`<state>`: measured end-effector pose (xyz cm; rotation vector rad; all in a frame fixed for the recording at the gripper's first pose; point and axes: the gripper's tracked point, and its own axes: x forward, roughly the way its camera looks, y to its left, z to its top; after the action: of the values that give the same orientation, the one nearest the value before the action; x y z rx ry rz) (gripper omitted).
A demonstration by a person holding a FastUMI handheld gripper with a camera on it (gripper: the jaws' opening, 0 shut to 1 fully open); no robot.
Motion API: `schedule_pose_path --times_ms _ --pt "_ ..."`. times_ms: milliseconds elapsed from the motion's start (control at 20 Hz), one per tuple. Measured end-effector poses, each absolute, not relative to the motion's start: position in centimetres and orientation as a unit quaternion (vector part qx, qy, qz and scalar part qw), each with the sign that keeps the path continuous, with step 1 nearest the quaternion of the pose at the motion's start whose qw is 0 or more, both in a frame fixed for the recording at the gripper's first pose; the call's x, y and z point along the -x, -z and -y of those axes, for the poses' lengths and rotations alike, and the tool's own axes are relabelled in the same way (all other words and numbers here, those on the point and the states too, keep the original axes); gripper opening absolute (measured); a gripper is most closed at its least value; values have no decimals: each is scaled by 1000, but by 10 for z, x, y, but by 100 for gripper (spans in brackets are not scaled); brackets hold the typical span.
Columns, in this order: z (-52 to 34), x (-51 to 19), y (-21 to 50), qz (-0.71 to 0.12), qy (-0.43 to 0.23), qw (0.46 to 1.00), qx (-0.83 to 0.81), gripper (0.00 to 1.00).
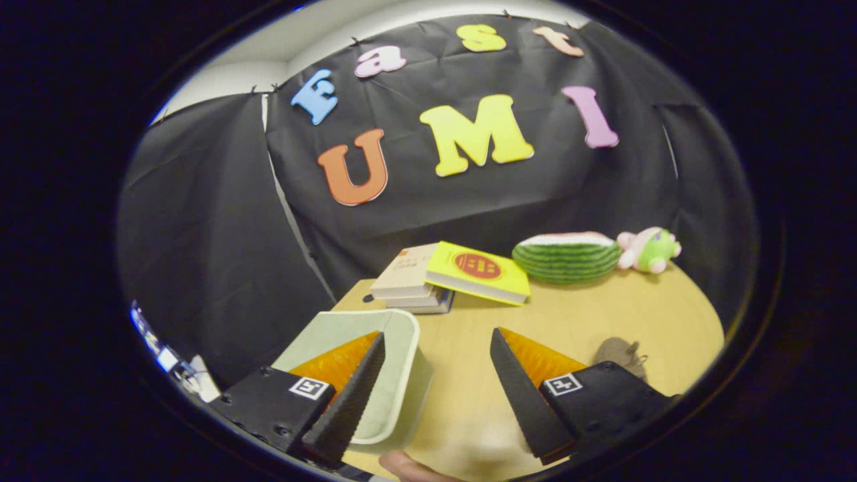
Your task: Open the storage box then place both shoes into the box .Put the left shoe in first, then the right shoe, with the right side of both shoes facing outward in a uniform manner.
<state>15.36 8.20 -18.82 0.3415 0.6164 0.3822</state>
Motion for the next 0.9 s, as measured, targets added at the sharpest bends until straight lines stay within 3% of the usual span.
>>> schedule_pose_path --times_ms 500,900 --pt "-133 -160 238 -423 -323 778 -333 97" --pt "-157 -156 264 -482 -376 675 -414 88"
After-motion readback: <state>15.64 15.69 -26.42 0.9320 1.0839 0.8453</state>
